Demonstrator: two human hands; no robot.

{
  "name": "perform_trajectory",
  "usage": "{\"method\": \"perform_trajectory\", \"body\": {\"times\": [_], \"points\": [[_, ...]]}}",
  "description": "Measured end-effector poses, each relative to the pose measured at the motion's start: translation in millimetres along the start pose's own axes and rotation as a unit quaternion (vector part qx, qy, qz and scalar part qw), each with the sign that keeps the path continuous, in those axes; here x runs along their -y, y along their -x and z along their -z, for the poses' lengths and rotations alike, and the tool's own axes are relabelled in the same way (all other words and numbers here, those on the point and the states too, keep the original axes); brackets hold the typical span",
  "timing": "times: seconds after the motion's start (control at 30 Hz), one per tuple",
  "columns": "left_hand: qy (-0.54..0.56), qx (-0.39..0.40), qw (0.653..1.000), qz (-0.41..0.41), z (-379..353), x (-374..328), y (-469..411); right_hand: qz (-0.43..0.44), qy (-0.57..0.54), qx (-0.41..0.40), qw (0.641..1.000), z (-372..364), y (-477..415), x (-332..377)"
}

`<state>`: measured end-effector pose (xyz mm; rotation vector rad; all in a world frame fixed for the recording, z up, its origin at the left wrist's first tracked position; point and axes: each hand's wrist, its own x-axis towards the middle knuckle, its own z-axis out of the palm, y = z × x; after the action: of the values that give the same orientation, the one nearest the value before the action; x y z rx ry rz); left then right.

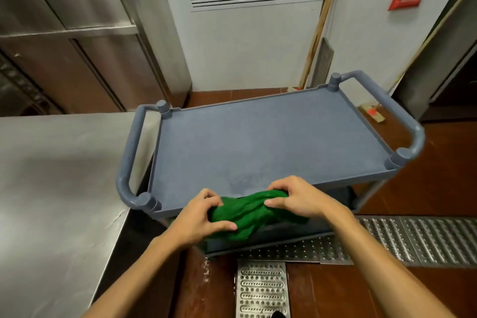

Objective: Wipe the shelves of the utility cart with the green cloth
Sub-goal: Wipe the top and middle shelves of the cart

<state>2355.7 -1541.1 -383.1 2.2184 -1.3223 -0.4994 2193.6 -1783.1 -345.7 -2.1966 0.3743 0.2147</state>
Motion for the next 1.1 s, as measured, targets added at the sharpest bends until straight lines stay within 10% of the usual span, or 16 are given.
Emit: {"method": "perform_trajectory", "body": {"times": [0.53,0.67,0.9,1.1], "points": [[-0.264,-0.215,0.939,-0.046,53,49,-156,0.141,0.069,-0.350,0.924,25,-160,-6],[-0.222,-0.098,0.970,-0.014,6,74,-171,0.076,0.112,-0.326,0.935,-1,-180,-48],[-0.134,0.044,0.990,-0.019,-58,110,-160,-0.073,0.174,-0.026,0.982,-53,-178,-83],[0.100,-0.113,0.987,0.047,-54,129,-127,-0.152,0.188,-0.090,0.966,-82,-204,-45]]}}
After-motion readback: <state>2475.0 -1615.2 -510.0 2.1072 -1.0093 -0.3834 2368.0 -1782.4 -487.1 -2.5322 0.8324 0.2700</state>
